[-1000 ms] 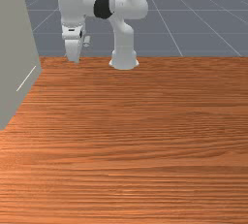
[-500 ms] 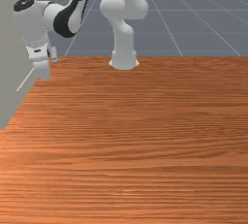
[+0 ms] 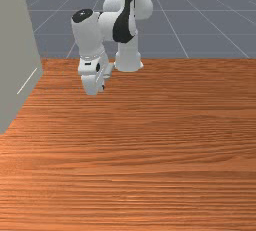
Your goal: Close the drawer
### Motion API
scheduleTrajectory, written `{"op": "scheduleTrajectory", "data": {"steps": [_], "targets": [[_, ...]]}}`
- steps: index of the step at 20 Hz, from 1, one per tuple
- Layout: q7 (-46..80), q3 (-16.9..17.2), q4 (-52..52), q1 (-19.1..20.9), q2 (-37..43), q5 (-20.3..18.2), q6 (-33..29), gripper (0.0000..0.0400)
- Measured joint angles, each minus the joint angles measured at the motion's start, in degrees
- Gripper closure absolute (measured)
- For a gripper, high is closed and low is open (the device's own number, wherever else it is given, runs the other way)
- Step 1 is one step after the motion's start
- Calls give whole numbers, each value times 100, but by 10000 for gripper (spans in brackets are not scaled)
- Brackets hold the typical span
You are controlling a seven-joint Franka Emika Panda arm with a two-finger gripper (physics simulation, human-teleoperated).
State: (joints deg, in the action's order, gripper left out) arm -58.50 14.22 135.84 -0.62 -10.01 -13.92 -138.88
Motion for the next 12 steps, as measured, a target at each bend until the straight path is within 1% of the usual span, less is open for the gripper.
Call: {"op": "scheduleTrajectory", "data": {"steps": [1,2,4,5,6,7,8,9,11,12], "targets": [[64,-314,40,-493,61,10,71,400],[-131,-567,-35,-842,34,77,187,400],[448,-925,-196,-1352,-77,27,152,400],[-75,-1011,-24,-1463,191,261,58,400],[10,-1010,-81,-1494,413,345,331,400],[-243,-1028,-58,-1489,560,392,703,400],[-196,-1042,228,-1515,782,381,631,400],[148,-1051,329,-1541,861,434,586,400],[93,-1059,465,-1552,1016,374,540,400],[56,-1055,382,-1551,1037,392,719,400]]}}
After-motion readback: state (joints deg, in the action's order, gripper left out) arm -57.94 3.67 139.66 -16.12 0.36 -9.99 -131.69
